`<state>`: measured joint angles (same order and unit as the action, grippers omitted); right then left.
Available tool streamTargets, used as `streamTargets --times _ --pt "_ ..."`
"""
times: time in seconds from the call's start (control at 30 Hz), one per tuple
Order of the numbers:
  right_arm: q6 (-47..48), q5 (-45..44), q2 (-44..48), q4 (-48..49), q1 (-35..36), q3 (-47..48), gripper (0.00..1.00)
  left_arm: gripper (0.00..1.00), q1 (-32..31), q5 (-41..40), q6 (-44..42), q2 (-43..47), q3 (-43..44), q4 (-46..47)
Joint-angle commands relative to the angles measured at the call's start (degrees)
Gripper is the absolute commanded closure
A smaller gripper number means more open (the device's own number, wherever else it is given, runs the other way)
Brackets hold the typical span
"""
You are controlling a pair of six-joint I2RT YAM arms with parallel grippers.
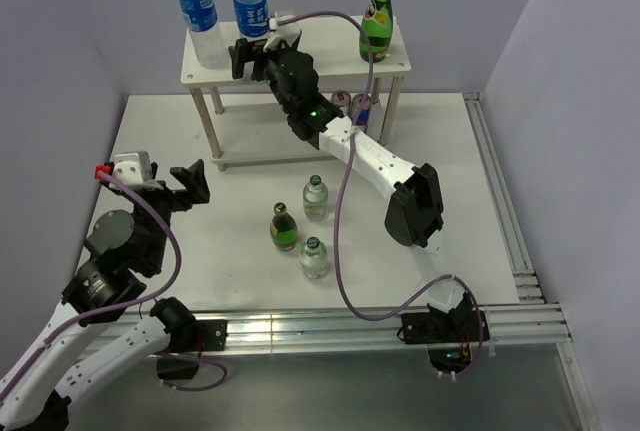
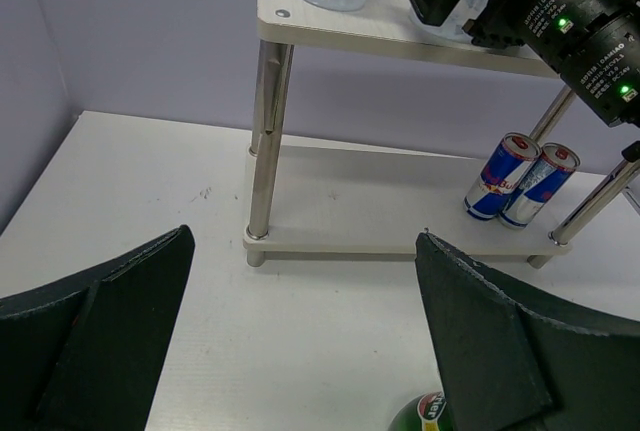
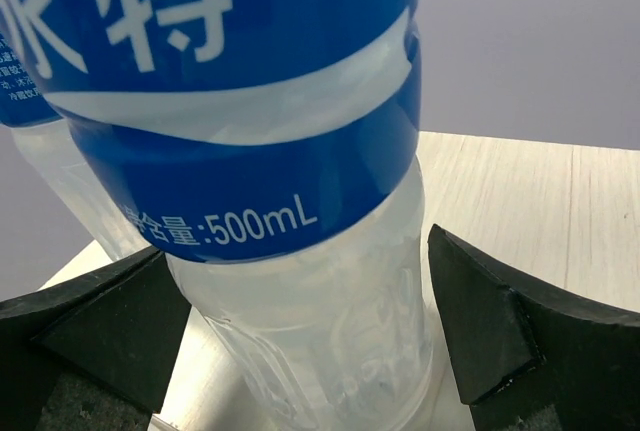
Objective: Place and organize the beverage onto the shelf
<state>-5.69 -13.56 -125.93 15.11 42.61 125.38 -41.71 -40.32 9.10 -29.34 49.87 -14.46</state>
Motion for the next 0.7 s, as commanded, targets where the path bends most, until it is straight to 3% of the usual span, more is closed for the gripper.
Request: streamTargets --times 0.0,0.67 --pt "-1.25 -0.24 2.18 -0.26 0.37 1.09 0.00 0.01 -0.12 0.68 0.04 0.78 0.06 1.63" --pt "1.12 -4.72 12.90 3.60 3.00 -16.04 0.00 0.01 -0.21 0.68 0.13 1.48 0.06 1.71"
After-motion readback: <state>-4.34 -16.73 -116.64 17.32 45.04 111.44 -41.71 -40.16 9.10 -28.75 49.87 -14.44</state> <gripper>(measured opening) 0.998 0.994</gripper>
